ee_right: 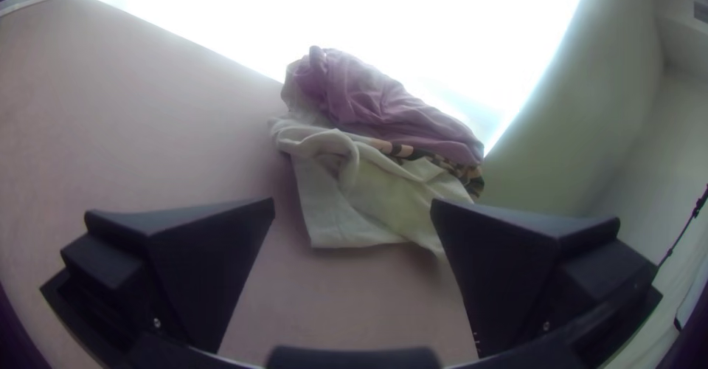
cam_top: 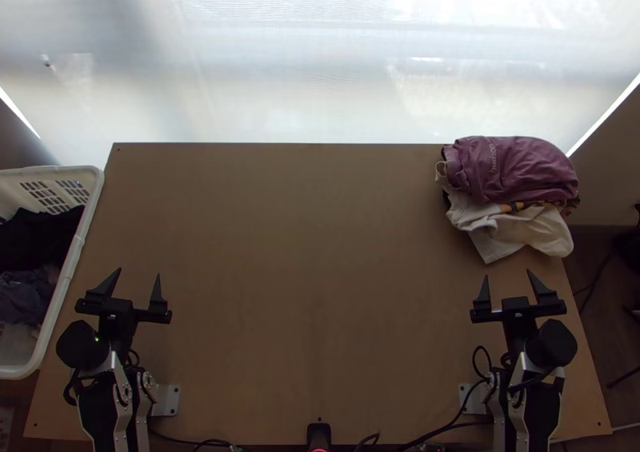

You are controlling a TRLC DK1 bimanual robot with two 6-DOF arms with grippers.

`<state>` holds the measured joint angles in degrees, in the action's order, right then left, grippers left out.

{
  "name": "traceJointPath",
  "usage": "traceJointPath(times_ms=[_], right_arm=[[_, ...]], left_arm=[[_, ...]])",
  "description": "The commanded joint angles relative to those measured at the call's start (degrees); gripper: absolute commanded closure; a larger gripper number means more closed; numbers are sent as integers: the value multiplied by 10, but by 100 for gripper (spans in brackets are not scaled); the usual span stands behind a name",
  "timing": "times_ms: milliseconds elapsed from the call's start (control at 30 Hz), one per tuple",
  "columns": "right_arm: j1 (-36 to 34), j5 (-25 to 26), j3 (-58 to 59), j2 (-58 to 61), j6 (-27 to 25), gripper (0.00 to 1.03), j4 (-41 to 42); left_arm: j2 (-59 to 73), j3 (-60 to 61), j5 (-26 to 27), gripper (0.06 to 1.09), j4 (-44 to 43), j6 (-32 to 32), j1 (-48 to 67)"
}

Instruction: Fold the t-shirt

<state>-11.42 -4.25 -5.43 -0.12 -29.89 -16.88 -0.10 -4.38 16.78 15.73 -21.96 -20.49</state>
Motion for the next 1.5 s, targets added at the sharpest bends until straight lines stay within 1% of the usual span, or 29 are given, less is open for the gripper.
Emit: traceJointPath(times_ms=[0, 367, 500, 867, 900, 933, 967, 1100, 1267, 1333, 1400, 1467], right_arm=[[0, 0, 0, 0, 0, 4, 0], [0, 0, 0, 0, 0, 4, 0], [19, -1, 0, 0, 0, 4, 1], [21, -1, 0, 0, 0, 4, 0], [21, -1, 0, 0, 0, 4, 0], [21, -1, 0, 0, 0, 4, 0], [21, -1, 0, 0, 0, 4, 0], [25, -2, 0, -1, 0, 4, 0], [71, -28, 0, 0, 2, 4, -6], [82, -30, 0, 0, 2, 4, -7], [73, -30, 0, 1, 3, 4, -9], [52, -30, 0, -1, 3, 4, -7]], left_arm=[[0, 0, 0, 10, -1, 0, -1], [0, 0, 0, 10, 0, 0, 0], [0, 0, 0, 10, 0, 0, 4], [0, 0, 0, 10, 0, 1, 9], [0, 0, 5, 10, -2, 12, 14], [0, 0, 24, 10, -2, 17, 26], [0, 0, 31, 10, 2, 8, 41], [0, 0, 31, 10, 3, 2, 53], [0, 0, 32, 10, 4, 2, 55], [0, 0, 32, 10, 4, 2, 54], [0, 0, 57, 10, 5, 2, 68], [0, 0, 60, 10, 6, 2, 96]])
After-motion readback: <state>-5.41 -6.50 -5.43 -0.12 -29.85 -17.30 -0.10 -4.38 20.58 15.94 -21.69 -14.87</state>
